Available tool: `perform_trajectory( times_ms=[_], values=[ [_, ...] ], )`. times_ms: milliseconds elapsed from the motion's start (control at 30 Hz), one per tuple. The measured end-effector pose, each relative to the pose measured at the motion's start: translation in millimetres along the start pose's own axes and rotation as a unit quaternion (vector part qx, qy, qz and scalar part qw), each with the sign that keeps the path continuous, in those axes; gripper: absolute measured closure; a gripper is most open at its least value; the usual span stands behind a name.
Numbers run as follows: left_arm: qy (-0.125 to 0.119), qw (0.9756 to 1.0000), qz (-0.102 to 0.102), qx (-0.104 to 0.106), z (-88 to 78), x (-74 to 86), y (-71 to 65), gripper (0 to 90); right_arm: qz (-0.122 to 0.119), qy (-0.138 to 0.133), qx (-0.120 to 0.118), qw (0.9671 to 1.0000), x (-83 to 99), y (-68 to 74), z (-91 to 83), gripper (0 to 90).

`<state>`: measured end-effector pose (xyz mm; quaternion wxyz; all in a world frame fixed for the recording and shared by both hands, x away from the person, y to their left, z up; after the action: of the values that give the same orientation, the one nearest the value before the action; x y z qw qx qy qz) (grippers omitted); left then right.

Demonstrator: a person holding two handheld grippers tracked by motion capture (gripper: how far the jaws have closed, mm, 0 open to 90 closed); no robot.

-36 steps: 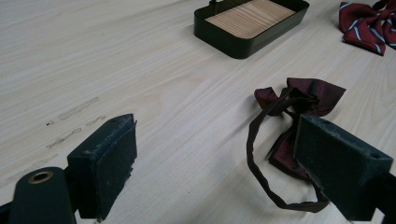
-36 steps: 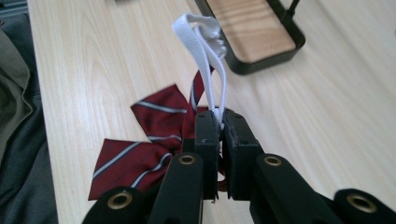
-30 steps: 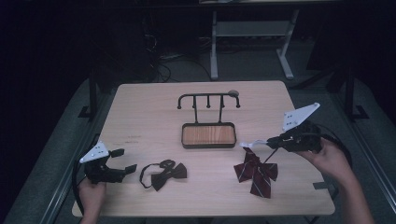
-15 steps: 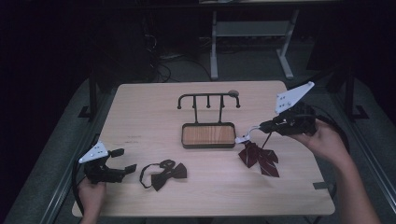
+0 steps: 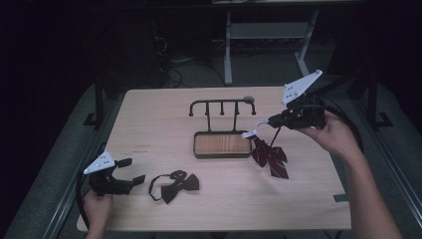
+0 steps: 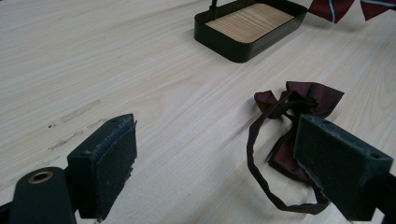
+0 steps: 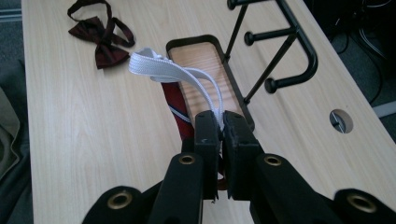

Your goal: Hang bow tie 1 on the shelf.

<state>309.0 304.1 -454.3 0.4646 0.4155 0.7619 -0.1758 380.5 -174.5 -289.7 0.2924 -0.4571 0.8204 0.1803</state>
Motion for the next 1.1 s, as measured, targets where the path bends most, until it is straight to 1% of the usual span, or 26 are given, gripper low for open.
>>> perform_trajectory(
  times_ms=[100, 200, 233, 267, 300, 333, 367, 400, 433, 500, 567, 600, 700, 733, 767, 800, 833, 867, 900, 933, 967, 1000, 1033, 1067, 1100],
  values=[
    [-0.001, 1.0, 0.001, 0.0, -0.3, -0.2, 0.0, 12.8, -0.001, -0.003, 0.002, 1.0, -4.2, -1.7, -0.3, 84.8],
    [0.0, 1.0, 0.0, 0.0, 0.1, -0.3, -0.2, 12.8, 0.001, -0.002, 0.008, 1.0, -14.1, -5.3, -1.2, 84.8],
    [0.0, 1.0, 0.001, 0.0, 0.1, -0.3, -0.3, 12.8, 0.001, -0.002, 0.008, 1.0, -14.1, -5.3, -1.2, 84.8],
    [0.0, 1.0, 0.001, 0.001, 0.0, -0.4, -0.4, 12.8, 0.0, -0.004, 0.01, 0.9999, -19.8, -6.8, -2.2, 84.8],
    [0.0, 1.0, 0.001, 0.001, -0.2, -0.5, -0.4, 12.8, 0.0, -0.004, 0.01, 0.9999, -19.8, -6.8, -2.2, 84.8],
    [-0.001, 1.0, 0.002, 0.0, -0.4, -0.5, 0.2, 12.8, -0.002, -0.004, 0.013, 0.9999, -25.0, -8.1, -3.0, 84.8],
    [-0.001, 1.0, 0.002, 0.0, -0.4, -0.5, 0.2, 12.8, -0.002, -0.004, 0.013, 0.9999, -25.0, -8.1, -3.0, 84.8],
    [-0.002, 1.0, 0.002, -0.001, -0.5, -0.4, 0.6, 12.8, -0.004, -0.004, 0.018, 0.9998, -29.7, -9.3, -3.4, 84.7],
    [-0.002, 1.0, 0.002, -0.001, -0.5, -0.3, 0.8, 12.8, -0.003, -0.004, 0.018, 0.9998, -31.9, -9.7, -3.2, 84.7],
    [-0.002, 1.0, 0.002, 0.0, -0.4, -0.5, 0.6, 12.8, -0.006, -0.005, 0.02, 0.9998, -36.2, -11.7, -1.5, 84.7],
    [-0.003, 1.0, 0.002, 0.002, -0.3, -0.9, 0.1, 12.8, -0.005, -0.008, 0.02, 0.9997, -40.0, -13.3, 0.6, 84.7],
    [-0.003, 1.0, 0.002, 0.002, -0.3, -0.9, 0.1, 12.8, -0.001, -0.007, 0.021, 0.9998, -41.5, -14.5, 2.0, 84.7],
    [-0.002, 1.0, 0.005, 0.002, -1.3, -1.1, 0.1, 12.8, -0.001, -0.003, 0.026, 0.9997, -44.4, -20.4, 7.9, 84.7],
    [-0.002, 1.0, 0.005, 0.002, -1.3, -1.1, 0.1, 12.8, -0.001, -0.003, 0.026, 0.9997, -44.4, -20.4, 7.9, 84.7],
    [-0.003, 1.0, 0.004, 0.002, -1.4, -1.3, -0.1, 12.8, 0.001, -0.001, 0.028, 0.9996, -44.6, -22.8, 9.8, 84.7],
    [-0.001, 1.0, 0.005, 0.003, -1.9, -1.0, 0.4, 12.8, 0.007, 0.006, 0.029, 0.9995, -44.3, -28.1, 13.3, 84.7],
    [-0.001, 1.0, 0.005, 0.003, -1.9, -1.0, 0.4, 12.8, 0.007, 0.006, 0.029, 0.9995, -44.3, -28.1, 13.3, 84.7],
    [-0.001, 1.0, 0.003, 0.003, -1.8, -0.8, 0.3, 12.8, 0.013, 0.011, 0.037, 0.9992, -43.3, -34.4, 15.5, 84.6],
    [0.0, 1.0, 0.004, 0.003, -1.7, -0.8, 0.4, 12.8, 0.021, 0.013, 0.036, 0.999, -42.6, -37.7, 16.4, 84.7],
    [0.0, 1.0, 0.004, 0.003, -1.7, -0.8, 0.4, 12.8, 0.021, 0.013, 0.036, 0.999, -42.6, -37.7, 16.4, 84.7],
    [-0.003, 1.0, 0.003, 0.004, -1.4, -1.1, 0.1, 12.8, 0.03, 0.016, 0.043, 0.9985, -40.8, -45.4, 17.6, 84.6],
    [-0.003, 1.0, 0.003, 0.004, -1.4, -1.1, 0.1, 12.8, 0.03, 0.016, 0.043, 0.9985, -40.8, -45.4, 17.6, 84.6],
    [-0.003, 1.0, 0.003, 0.004, -1.4, -1.3, -0.1, 12.8, 0.044, 0.02, 0.049, 0.9976, -38.5, -51.5, 18.6, 84.6],
    [-0.003, 1.0, 0.003, 0.004, -1.4, -1.3, -0.1, 12.8, 0.044, 0.02, 0.049, 0.9976, -38.5, -51.5, 18.6, 84.6],
    [-0.003, 1.0, 0.003, 0.003, -1.3, -1.2, -0.1, 12.8, 0.048, 0.024, 0.053, 0.9972, -37.6, -54.4, 19.1, 84.7]
  ],
)
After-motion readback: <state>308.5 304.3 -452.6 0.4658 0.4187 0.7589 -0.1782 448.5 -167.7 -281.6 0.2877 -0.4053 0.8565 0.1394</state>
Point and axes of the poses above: each handheld gripper's, and its own axes: z roughly forward along the jaws, x roughly out of its underside, y roughly to its left, the point moved 5 cm from there along z, roughly forward along the jaws, and after that the axes turned 14 degrees about z, right-handed, at the moved point
